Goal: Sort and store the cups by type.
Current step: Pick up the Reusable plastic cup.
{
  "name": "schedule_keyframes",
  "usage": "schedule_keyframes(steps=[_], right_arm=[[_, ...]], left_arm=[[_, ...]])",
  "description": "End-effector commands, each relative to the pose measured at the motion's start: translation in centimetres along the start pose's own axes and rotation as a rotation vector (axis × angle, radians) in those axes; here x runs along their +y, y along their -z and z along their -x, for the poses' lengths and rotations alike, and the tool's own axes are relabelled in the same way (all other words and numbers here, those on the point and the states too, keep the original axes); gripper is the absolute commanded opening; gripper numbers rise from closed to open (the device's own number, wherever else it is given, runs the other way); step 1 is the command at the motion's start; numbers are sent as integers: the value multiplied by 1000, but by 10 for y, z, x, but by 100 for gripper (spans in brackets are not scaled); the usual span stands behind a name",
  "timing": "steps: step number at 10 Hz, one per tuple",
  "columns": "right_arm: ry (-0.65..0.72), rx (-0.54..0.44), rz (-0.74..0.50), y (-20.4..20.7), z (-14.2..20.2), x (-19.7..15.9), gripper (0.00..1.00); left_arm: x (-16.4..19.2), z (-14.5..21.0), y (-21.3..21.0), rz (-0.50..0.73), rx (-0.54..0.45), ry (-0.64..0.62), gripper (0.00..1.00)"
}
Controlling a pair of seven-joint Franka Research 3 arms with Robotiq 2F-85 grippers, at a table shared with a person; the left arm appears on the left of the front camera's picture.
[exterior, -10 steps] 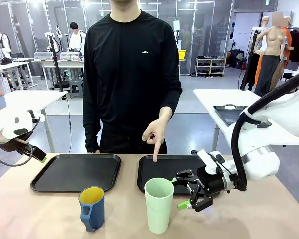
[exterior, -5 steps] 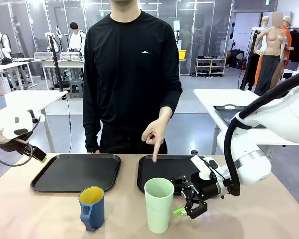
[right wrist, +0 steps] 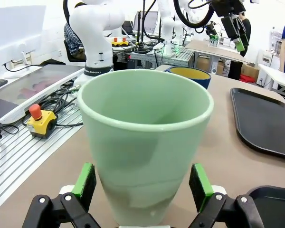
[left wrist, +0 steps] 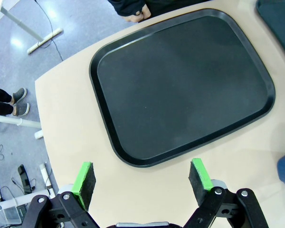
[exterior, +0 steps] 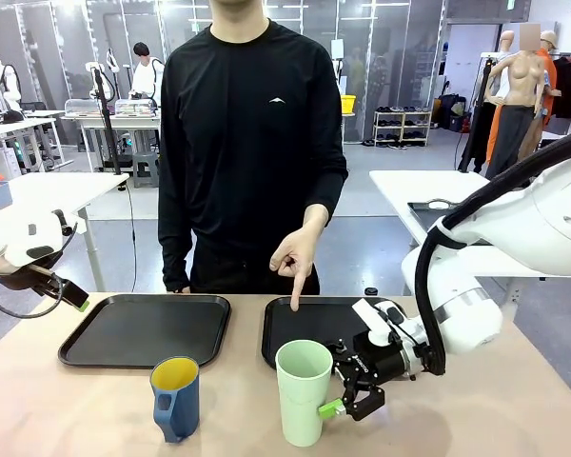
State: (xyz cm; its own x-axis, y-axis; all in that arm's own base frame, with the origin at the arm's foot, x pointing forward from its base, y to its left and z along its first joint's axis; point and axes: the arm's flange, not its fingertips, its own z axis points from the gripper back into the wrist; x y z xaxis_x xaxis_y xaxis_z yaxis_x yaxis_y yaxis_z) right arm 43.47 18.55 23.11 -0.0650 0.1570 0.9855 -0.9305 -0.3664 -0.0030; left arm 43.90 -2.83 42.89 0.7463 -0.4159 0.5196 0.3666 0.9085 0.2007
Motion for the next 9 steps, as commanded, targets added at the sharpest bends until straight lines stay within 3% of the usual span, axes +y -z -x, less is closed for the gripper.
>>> schedule_keyframes(steps=[1, 7, 8, 9], right_arm=[[-29, -2, 3, 11, 4, -8, 100], [-13, -64, -70, 26, 5, -12, 100], [-32, -107, -85, 25, 4, -11, 86], [-36, -128, -93, 25, 3, -9, 86]], left_arm=[[2, 0, -1, 2, -3, -6, 100], [2, 0, -1, 2, -3, -6, 100], [2, 0, -1, 2, -3, -6, 100], [2, 0, -1, 2, -3, -6, 100]])
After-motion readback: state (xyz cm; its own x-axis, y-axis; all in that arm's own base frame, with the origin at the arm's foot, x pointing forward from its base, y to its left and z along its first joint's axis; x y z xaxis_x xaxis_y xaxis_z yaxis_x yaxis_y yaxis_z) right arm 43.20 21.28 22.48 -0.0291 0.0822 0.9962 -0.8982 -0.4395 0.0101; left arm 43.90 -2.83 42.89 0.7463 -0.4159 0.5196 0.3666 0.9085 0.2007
